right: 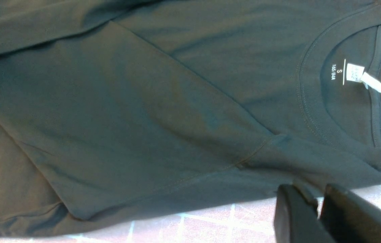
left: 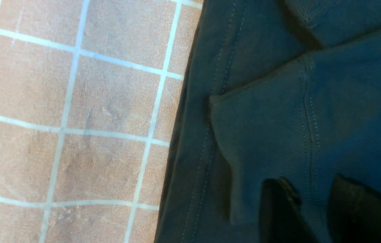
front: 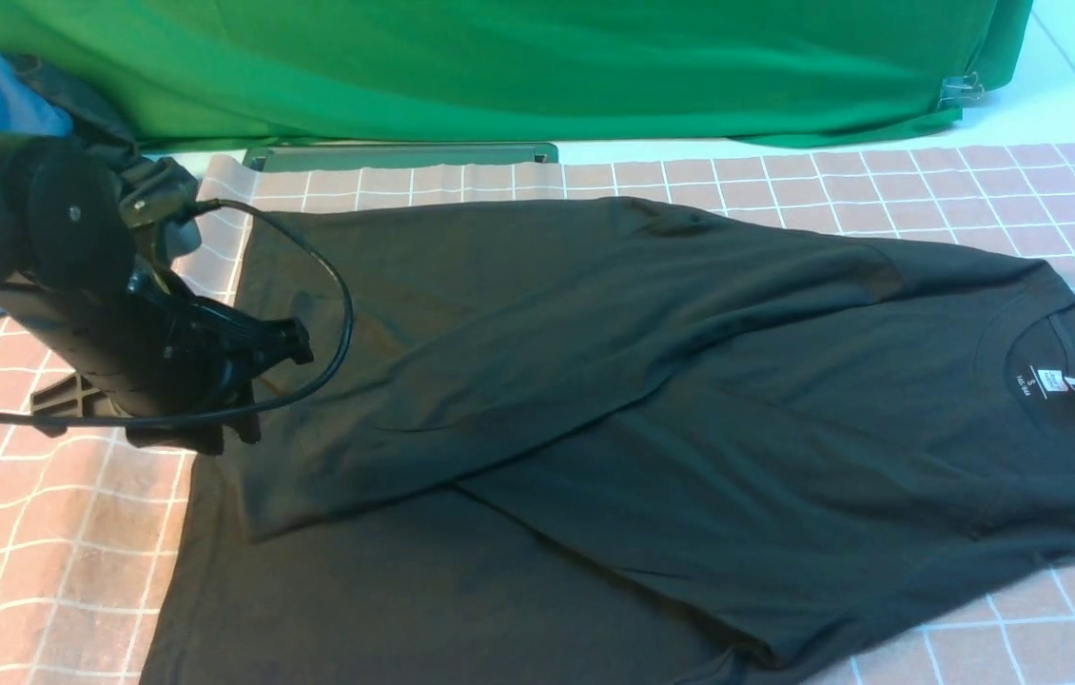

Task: Fold a long-sleeved shirt over a pink coffee tablecloth.
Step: 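Fold the left side of the dark shirt inward over its body with the left gripper, then grasp the near edge of the shirt at its hem and shoulder corners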

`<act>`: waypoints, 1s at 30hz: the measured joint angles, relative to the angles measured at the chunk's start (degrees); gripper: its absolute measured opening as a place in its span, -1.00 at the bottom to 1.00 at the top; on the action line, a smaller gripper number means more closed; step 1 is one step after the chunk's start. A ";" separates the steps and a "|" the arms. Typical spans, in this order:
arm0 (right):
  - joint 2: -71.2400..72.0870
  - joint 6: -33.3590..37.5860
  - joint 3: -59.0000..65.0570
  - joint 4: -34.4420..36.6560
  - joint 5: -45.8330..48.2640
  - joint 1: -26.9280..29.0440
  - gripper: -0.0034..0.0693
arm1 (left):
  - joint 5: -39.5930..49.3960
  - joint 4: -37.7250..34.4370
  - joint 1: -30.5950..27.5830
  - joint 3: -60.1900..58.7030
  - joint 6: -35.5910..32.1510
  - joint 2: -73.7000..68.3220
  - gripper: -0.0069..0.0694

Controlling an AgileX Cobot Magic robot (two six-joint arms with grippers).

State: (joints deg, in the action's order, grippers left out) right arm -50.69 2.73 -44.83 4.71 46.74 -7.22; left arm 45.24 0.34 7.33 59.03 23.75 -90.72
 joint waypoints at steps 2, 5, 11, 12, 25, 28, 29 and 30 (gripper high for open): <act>0.00 0.00 0.00 0.00 0.00 0.00 -0.45 | -0.26 0.00 0.00 0.00 0.00 0.00 -0.04; 0.00 -0.12 0.00 0.00 0.00 0.00 -0.43 | -2.39 -0.34 0.00 0.00 0.63 0.00 0.13; -0.15 -1.33 -0.06 0.05 -0.18 0.00 -0.43 | -4.03 -2.53 0.00 0.68 -1.80 0.00 -0.11; -0.28 -1.57 -0.13 0.05 -0.18 0.00 -0.44 | -3.73 -2.70 0.00 0.98 -2.12 0.00 -0.19; -24.14 -0.81 -17.23 2.00 3.24 0.00 -0.81 | -3.04 -10.07 0.00 5.48 -9.20 0.00 -0.79; -29.49 2.21 -20.94 4.62 3.83 0.00 -0.81 | -2.84 -10.14 0.00 5.48 -9.63 0.00 -0.79; -31.87 3.97 -22.40 6.86 4.07 0.00 -0.81 | -2.71 -10.18 0.00 5.48 -9.70 0.00 -0.79; -34.68 7.54 -23.91 10.20 4.51 -0.06 -0.81 | -2.61 -10.27 0.00 5.48 -9.84 0.00 -0.79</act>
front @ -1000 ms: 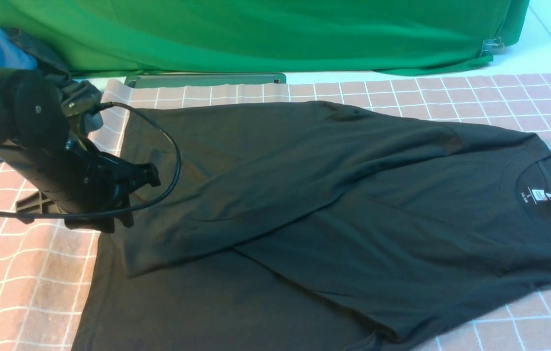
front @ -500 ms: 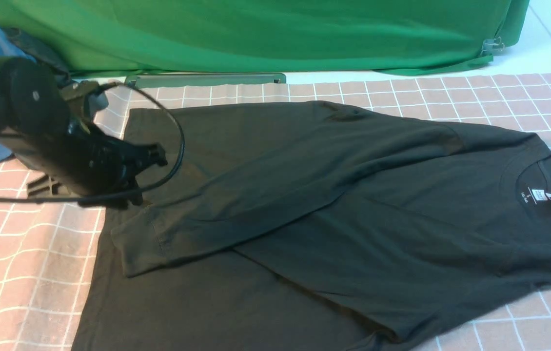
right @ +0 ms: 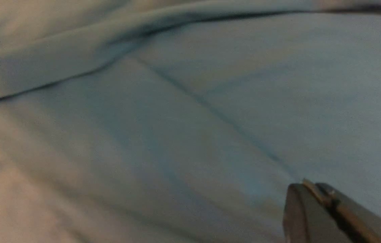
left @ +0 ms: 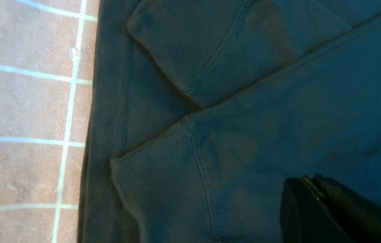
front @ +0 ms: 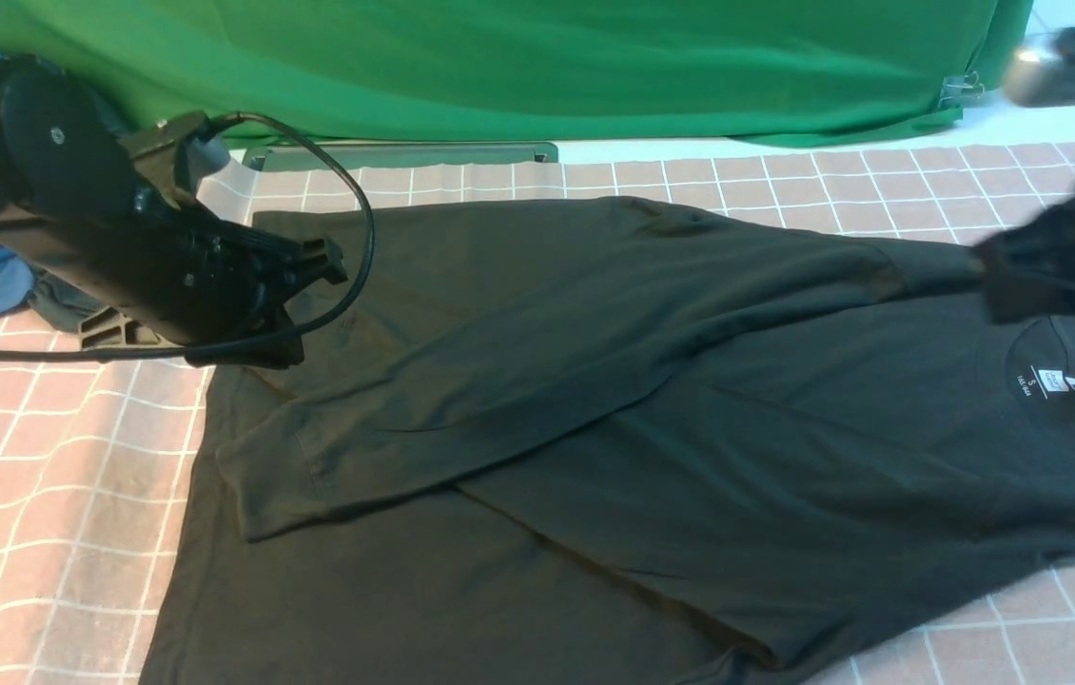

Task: Fold a long-sleeved shirt over a pink coffee tablecloth.
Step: 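Grasp the near edge of the shirt at its hem and shoulder corners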

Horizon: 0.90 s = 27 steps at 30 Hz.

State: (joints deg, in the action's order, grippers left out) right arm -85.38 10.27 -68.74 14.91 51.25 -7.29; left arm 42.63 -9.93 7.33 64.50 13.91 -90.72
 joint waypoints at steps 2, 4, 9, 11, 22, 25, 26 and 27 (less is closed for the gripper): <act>-4.87 5.12 -2.32 5.69 0.24 -1.13 -0.74 | 0.15 -0.38 0.00 0.00 -0.15 0.00 -0.79; -7.27 7.05 -3.08 7.26 0.37 -2.28 -0.67 | 0.21 -0.38 0.00 0.00 -0.22 0.00 -0.79; -14.85 11.45 -4.81 9.61 -0.87 -8.84 -0.10 | -2.55 2.36 0.00 0.14 1.66 -0.67 -0.79; -15.57 11.88 -4.81 9.75 -2.00 -10.31 -0.06 | -3.49 3.99 -0.21 0.69 3.52 -2.16 -0.78; -15.32 12.24 -5.11 9.93 -3.28 -11.36 -0.27 | -3.90 4.87 -0.52 2.52 -4.83 -14.43 -0.18; -15.22 12.24 -5.11 9.93 -3.28 -11.36 -0.24 | -4.81 3.43 -0.41 2.52 -9.51 -14.53 0.16; -15.22 12.24 -5.11 9.91 -3.28 -11.36 -0.23 | -5.26 3.38 -0.40 2.57 -10.43 -14.53 0.25; -15.22 12.24 -5.11 9.86 -3.28 -11.36 -0.23 | -5.70 3.46 -0.40 2.57 -11.08 -14.53 0.33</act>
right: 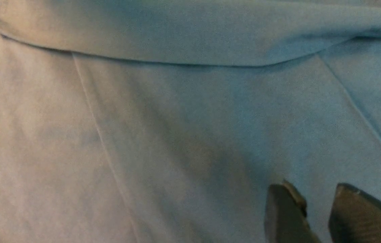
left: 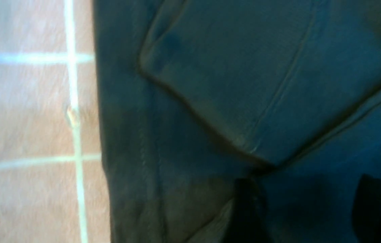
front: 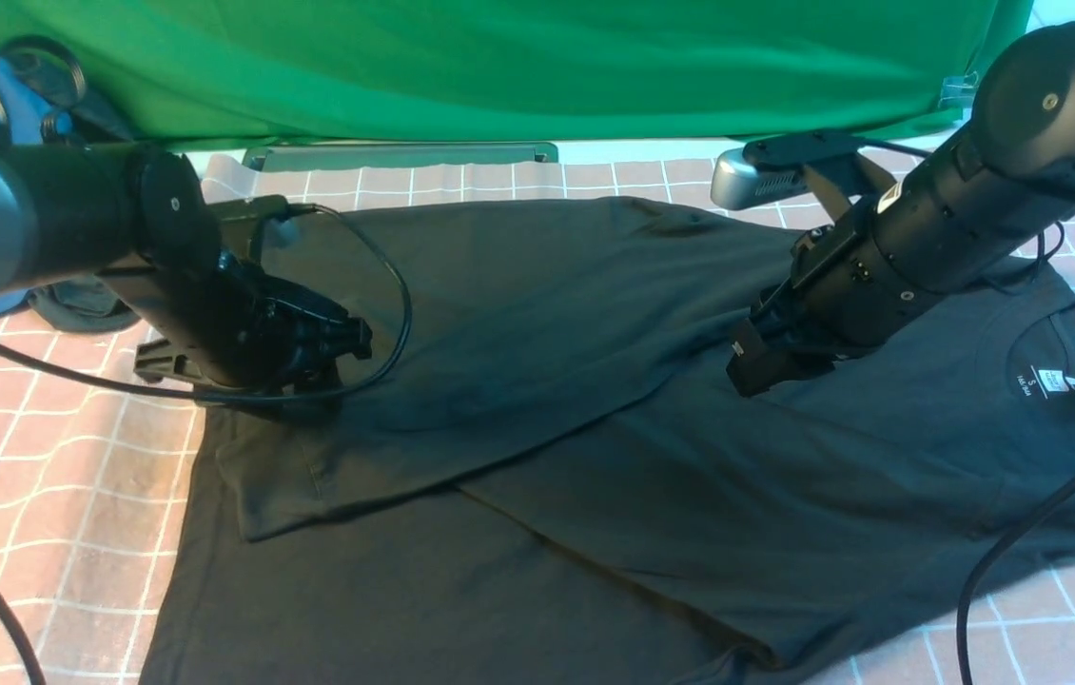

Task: Fold a long-sleeved shirt over a pink coffee tablecloth.
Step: 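Grasp the near edge of the shirt at its hem and shoulder corners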

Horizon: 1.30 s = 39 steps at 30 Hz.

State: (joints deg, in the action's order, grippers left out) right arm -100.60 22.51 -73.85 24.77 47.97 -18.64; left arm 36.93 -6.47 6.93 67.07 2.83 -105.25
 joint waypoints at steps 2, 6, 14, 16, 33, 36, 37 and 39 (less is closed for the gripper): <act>0.00 0.00 0.00 -0.05 0.00 0.00 -0.23 | -0.79 0.69 0.05 0.00 -0.63 -0.18 0.42; 0.00 0.00 0.00 -0.05 -0.21 0.00 -0.23 | -1.27 1.15 0.05 0.00 -2.39 -1.08 0.45; 0.00 0.00 0.00 -0.36 -2.16 0.00 -0.23 | 1.45 -0.35 0.05 0.00 -9.22 -2.14 -0.55; 0.00 0.00 0.00 -0.50 -2.95 0.00 -0.23 | 1.63 -0.35 0.05 0.04 -9.26 -1.52 -0.67; 0.00 -3.29 0.00 -5.18 -8.94 0.00 -0.23 | -1.32 10.03 -0.12 1.56 -2.08 3.25 -0.70; 0.00 -5.46 0.00 -8.82 -9.92 0.00 -0.23 | -3.42 10.41 -0.12 1.56 -1.73 2.72 -0.69; 0.00 -6.01 0.00 -10.02 -10.09 0.00 -0.23 | -3.55 10.50 -0.12 1.56 -1.53 2.59 -0.69; 0.00 -7.17 0.00 -12.50 -10.35 0.00 -0.23 | -4.02 11.00 -0.12 1.70 -0.66 2.39 -0.66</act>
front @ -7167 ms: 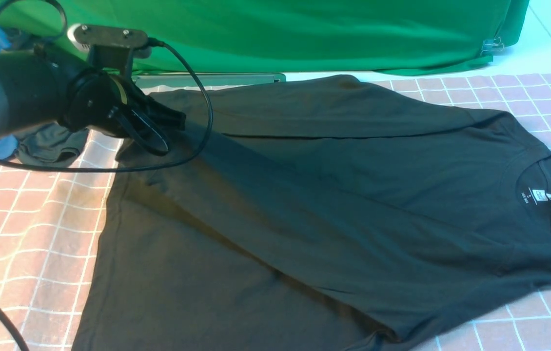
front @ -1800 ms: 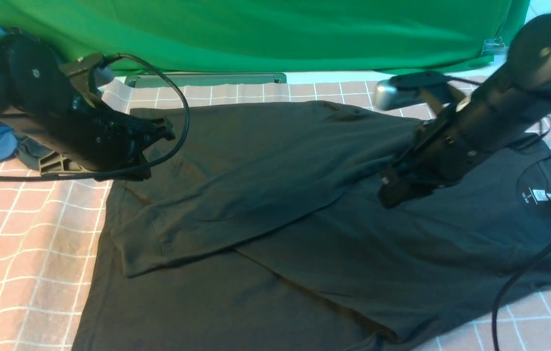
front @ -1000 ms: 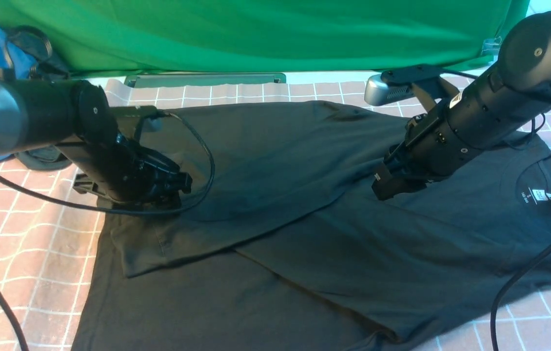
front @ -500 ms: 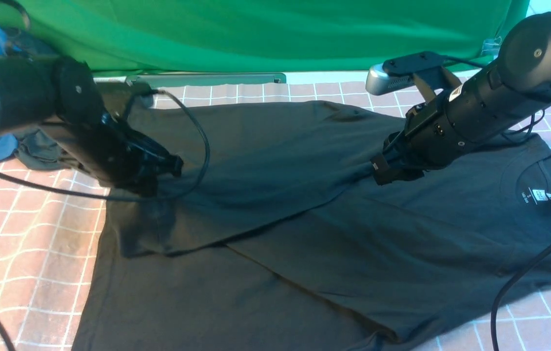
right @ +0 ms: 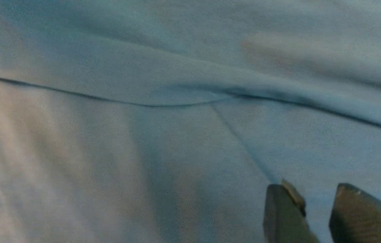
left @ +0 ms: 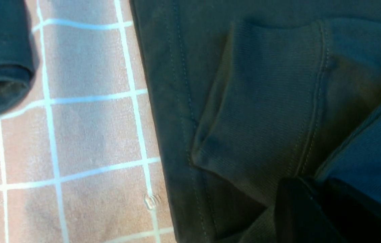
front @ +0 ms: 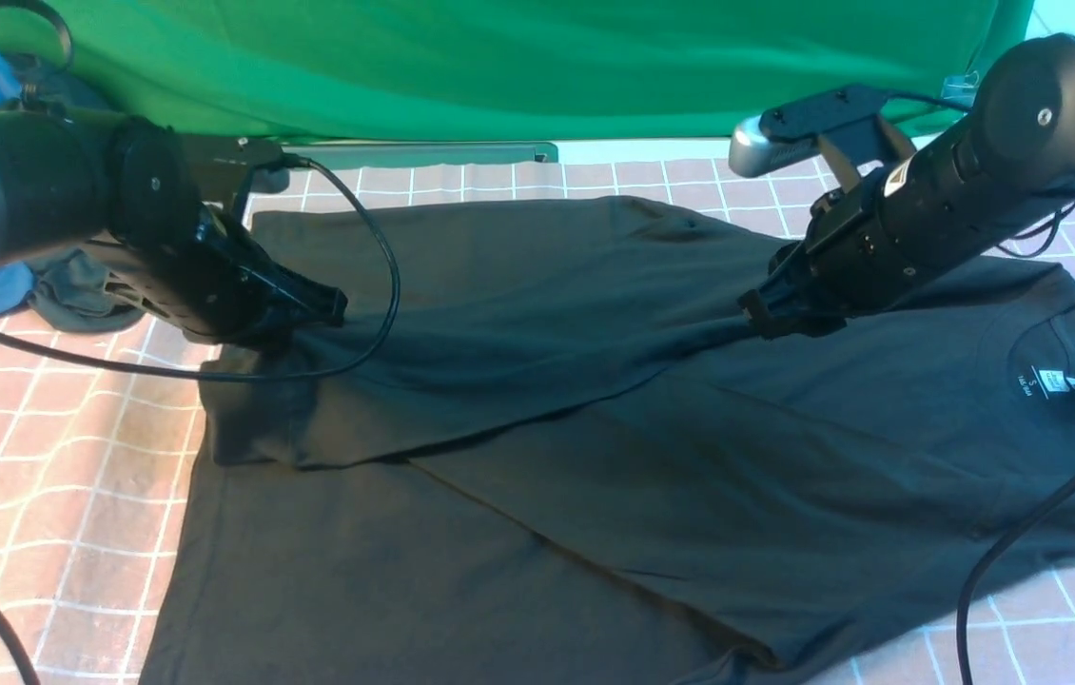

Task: Fold a long-sleeved shirt over a pink coffee tablecloth.
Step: 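Grasp the near edge of the shirt at its hem and shoulder corners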

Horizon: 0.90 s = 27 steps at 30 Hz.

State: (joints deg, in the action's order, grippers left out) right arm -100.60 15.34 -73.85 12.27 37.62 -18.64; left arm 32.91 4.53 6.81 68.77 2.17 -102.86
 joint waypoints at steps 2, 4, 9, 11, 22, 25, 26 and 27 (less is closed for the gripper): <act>0.00 -2.28 0.00 -2.27 -0.41 0.33 -0.23 | -0.02 1.81 0.00 0.29 2.01 -0.01 -0.56; 0.00 -4.50 0.00 -3.44 -0.55 1.50 -0.23 | 0.61 3.89 0.00 1.24 5.12 0.06 -0.42; 0.00 -6.10 0.00 -4.51 1.72 5.83 -0.23 | 2.44 5.02 0.12 4.57 8.15 2.88 -0.07; 0.00 -6.09 0.00 -4.62 2.70 7.25 -0.23 | 2.50 4.56 0.97 5.09 8.20 4.28 -0.02; 0.00 -5.54 0.00 -4.67 5.64 9.85 -0.22 | 8.76 -0.96 20.52 9.56 9.37 -2.49 -0.52; 0.02 -4.62 0.00 -4.67 6.52 9.85 -0.22 | 12.46 -0.98 24.60 15.02 9.73 -7.68 -0.61; 0.08 -4.51 0.00 -4.67 6.58 9.85 -0.22 | 12.69 -0.98 24.79 15.76 9.73 -8.36 -0.61; 0.21 -4.19 0.00 -4.67 7.19 9.85 -0.22 | 13.08 -0.87 26.11 18.22 9.57 -10.72 -0.61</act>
State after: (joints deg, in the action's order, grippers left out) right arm -100.39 11.15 -73.85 7.60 44.81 -8.80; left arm 45.99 3.66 32.91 86.99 11.74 -113.58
